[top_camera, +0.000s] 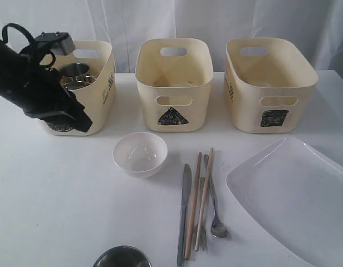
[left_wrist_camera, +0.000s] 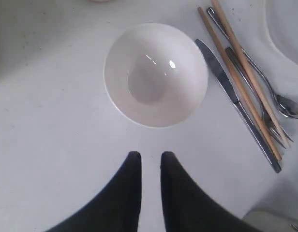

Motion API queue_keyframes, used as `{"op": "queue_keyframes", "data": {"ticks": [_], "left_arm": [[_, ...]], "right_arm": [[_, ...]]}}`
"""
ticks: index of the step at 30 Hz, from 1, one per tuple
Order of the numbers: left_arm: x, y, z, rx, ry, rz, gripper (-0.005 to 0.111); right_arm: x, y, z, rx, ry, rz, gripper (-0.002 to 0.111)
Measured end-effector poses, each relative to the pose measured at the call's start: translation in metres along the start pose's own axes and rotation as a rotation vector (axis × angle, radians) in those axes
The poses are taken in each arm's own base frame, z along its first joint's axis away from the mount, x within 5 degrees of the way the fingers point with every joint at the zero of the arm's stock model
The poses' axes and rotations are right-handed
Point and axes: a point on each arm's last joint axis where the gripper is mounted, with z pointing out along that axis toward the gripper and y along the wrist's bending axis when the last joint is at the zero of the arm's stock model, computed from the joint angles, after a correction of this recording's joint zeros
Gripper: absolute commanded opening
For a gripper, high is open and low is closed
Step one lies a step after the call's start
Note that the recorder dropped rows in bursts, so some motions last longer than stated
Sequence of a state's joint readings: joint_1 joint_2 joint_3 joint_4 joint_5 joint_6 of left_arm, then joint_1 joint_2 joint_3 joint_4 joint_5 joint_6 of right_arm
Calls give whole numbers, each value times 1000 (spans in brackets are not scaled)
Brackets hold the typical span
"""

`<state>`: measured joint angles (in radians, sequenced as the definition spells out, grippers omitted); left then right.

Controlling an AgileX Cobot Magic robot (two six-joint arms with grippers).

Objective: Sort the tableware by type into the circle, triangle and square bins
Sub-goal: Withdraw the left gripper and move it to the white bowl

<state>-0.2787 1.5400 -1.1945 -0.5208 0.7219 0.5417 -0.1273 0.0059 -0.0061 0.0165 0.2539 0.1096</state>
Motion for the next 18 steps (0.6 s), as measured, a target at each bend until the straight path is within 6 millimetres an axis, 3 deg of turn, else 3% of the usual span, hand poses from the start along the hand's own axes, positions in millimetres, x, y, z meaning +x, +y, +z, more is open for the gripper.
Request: {"op": "queue_keyframes", "data": {"ticks": [8, 18], "left_arm": [[20, -12, 23, -23, -6, 23, 21], [15, -9, 25, -64, -80, 97, 22]], "right_arm": [[0, 0, 0, 0, 0, 0, 0], [0, 0, 0, 0, 0, 0, 0]]}}
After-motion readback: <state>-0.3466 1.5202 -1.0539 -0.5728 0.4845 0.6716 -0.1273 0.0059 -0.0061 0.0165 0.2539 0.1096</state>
